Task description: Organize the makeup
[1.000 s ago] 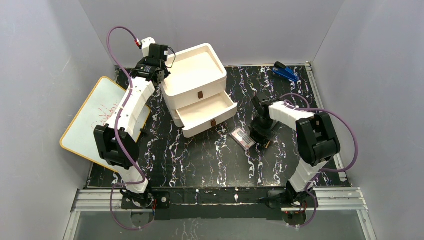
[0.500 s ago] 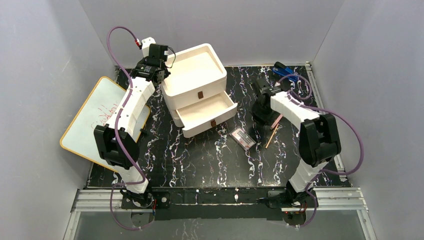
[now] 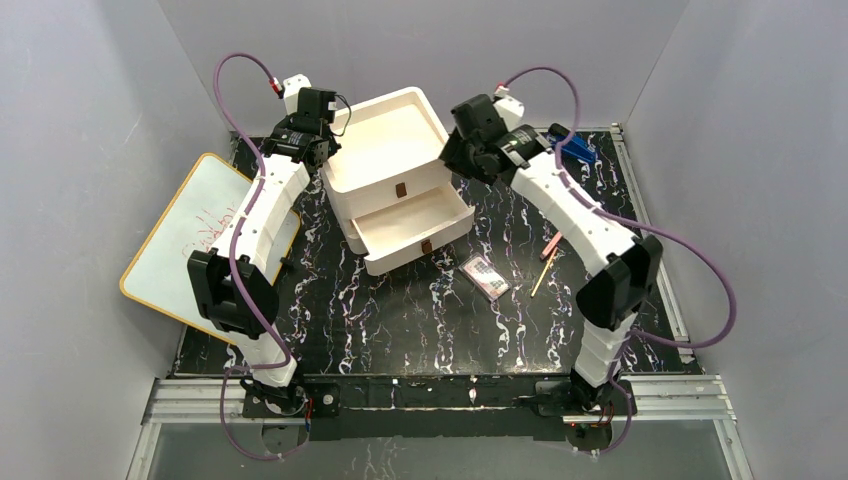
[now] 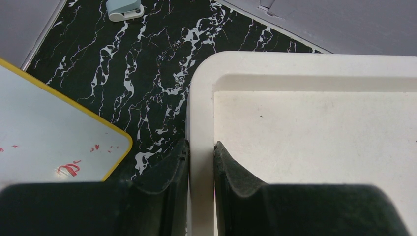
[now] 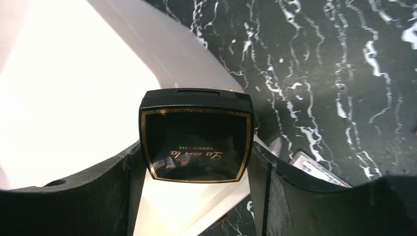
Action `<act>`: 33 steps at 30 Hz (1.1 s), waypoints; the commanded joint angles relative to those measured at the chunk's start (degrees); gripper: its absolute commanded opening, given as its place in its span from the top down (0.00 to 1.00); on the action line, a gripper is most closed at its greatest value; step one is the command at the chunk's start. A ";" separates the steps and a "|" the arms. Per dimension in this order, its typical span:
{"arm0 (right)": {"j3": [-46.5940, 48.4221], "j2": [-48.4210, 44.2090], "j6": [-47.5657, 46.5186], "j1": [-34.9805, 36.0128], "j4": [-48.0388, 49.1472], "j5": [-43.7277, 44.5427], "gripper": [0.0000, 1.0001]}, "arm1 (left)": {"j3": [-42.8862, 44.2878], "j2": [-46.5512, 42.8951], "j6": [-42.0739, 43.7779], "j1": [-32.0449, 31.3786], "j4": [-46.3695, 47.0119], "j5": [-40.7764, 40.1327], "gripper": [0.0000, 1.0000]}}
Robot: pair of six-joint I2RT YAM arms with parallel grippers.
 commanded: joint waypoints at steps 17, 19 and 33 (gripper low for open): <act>3.21 9.70 2.79 9.10 -1.13 -3.00 0.99 | -3.28 2.91 -0.86 1.37 -9.28 2.03 1.00; 2.88 10.60 3.14 9.13 -1.75 -3.32 0.99 | -3.33 2.68 -0.71 1.36 -9.46 1.86 1.00; -2.45 11.74 4.17 9.03 -5.28 -3.37 0.75 | -4.94 1.48 -0.34 1.44 -9.40 1.08 1.00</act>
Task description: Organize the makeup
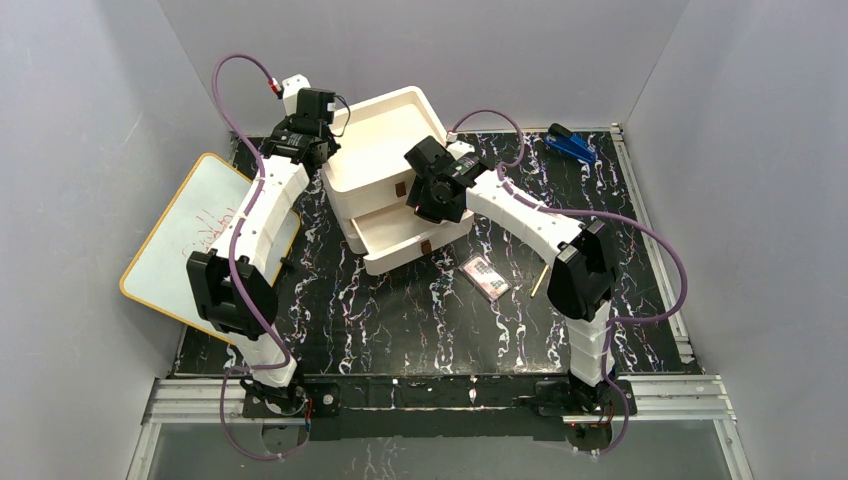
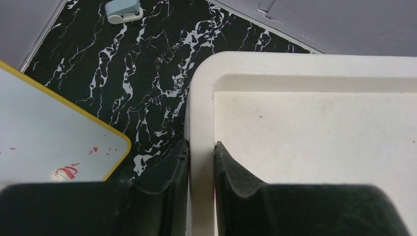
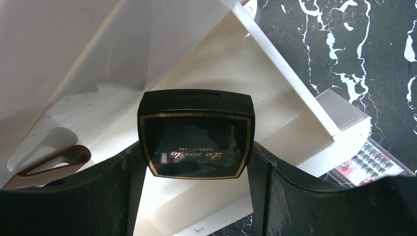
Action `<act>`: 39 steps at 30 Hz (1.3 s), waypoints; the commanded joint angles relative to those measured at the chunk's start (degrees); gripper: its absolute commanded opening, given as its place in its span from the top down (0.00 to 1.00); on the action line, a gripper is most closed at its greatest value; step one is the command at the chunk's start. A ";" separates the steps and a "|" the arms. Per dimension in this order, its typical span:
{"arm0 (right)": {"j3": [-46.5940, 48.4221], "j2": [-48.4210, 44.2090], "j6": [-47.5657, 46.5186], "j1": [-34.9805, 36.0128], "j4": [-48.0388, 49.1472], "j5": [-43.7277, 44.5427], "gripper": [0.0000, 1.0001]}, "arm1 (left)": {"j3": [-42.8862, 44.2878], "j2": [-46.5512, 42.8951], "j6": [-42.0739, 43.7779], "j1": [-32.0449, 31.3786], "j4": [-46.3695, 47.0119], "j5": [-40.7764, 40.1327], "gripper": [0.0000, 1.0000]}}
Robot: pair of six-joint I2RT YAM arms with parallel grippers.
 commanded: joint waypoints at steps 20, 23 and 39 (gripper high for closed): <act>8.48 -4.11 -12.82 0.06 -0.28 0.69 0.02 | -4.19 1.81 -0.34 1.26 -10.45 1.87 1.00; 9.03 -9.12 -18.22 0.10 2.51 1.63 0.02 | -4.18 1.89 -0.12 1.23 -10.40 1.74 1.00; -37.14 -40.01 -49.72 -0.08 11.05 -10.22 0.01 | -4.54 1.45 4.95 1.30 -7.56 9.20 1.00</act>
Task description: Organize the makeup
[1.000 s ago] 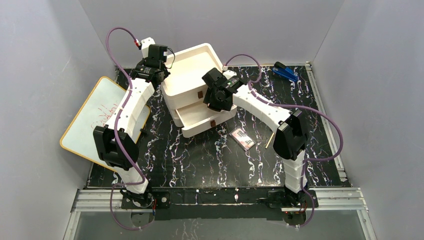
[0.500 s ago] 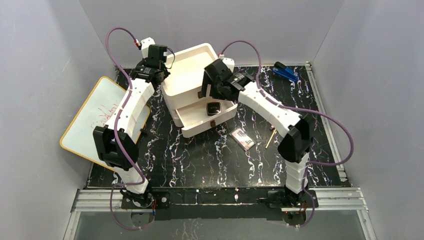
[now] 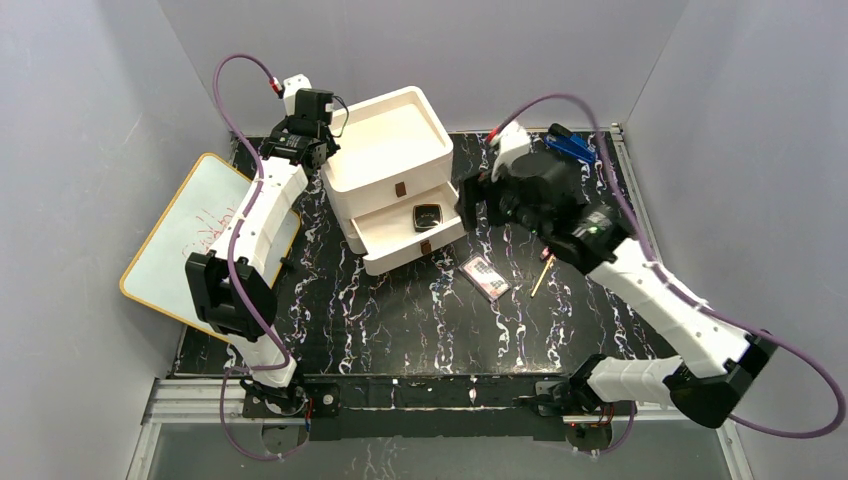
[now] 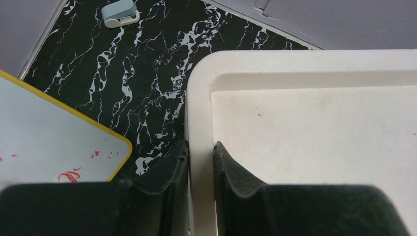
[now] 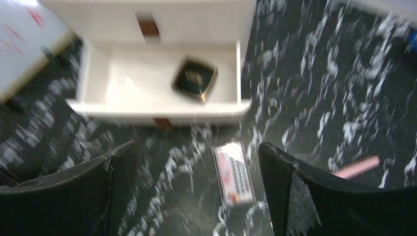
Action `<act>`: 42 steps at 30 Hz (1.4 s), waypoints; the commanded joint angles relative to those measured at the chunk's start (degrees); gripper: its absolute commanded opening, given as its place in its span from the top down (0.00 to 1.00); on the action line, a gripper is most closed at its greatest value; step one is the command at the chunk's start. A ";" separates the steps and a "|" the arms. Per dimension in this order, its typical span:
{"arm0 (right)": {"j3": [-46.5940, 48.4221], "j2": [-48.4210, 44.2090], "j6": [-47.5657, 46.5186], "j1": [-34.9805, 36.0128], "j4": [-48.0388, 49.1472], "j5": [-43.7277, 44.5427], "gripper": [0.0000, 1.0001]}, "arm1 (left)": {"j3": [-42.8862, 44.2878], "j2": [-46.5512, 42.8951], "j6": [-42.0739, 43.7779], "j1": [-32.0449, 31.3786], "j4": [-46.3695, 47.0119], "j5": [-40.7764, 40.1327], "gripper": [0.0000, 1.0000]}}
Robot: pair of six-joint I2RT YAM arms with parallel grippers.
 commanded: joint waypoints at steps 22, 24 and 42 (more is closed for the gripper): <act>-25.98 15.69 -10.64 -6.66 10.14 -8.46 0.01 | -3.14 1.44 6.04 1.22 -9.12 12.07 1.00; -26.10 16.75 -10.90 -7.06 10.82 -9.13 0.01 | -3.12 1.44 6.13 1.23 -9.14 12.08 1.00; -29.06 23.78 -7.12 -8.19 11.29 -9.92 0.02 | -2.26 1.34 7.36 1.76 -9.87 12.33 1.00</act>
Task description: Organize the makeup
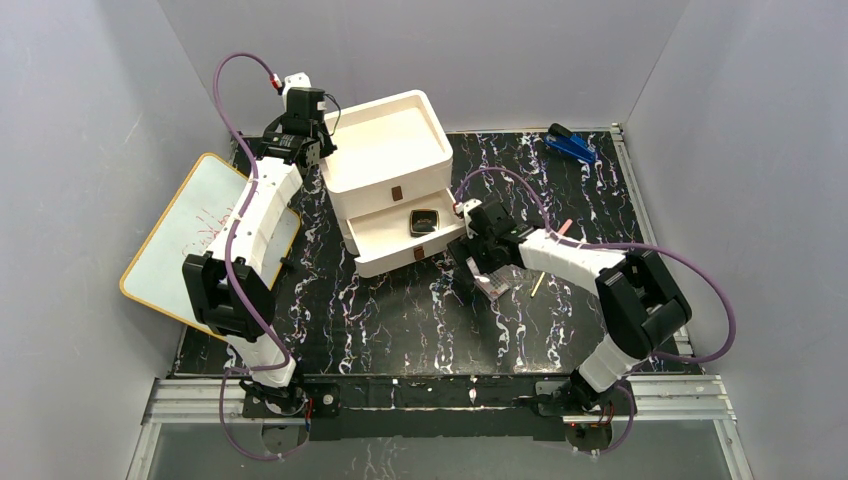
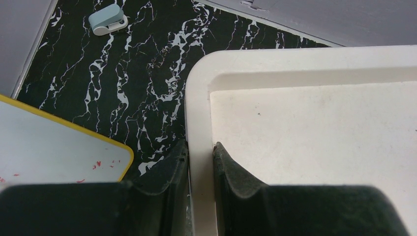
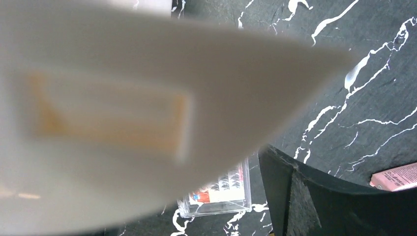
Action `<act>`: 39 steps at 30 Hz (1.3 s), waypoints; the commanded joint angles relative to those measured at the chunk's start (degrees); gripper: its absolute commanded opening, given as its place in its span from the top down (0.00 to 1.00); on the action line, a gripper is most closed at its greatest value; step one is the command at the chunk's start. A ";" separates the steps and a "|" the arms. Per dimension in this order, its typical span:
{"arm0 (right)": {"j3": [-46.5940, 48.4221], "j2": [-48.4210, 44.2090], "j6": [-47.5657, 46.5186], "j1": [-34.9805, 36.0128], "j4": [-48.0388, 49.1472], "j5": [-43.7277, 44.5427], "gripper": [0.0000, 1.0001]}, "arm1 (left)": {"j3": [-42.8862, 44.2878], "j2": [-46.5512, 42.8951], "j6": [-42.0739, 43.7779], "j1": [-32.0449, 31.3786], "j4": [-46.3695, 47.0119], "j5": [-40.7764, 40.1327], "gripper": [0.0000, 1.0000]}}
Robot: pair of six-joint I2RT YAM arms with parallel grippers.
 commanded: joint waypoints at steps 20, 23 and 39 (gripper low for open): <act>-12.07 -11.73 14.70 -0.17 2.64 2.48 0.03 | -0.48 3.64 0.52 0.65 -12.42 4.96 1.00; -13.03 -11.69 15.92 -0.10 3.13 3.18 0.04 | -0.42 3.52 0.31 0.71 -12.53 4.55 1.00; -11.20 -8.81 12.64 0.40 8.31 3.84 0.03 | 2.92 8.79 -4.91 0.80 -14.25 -4.98 1.00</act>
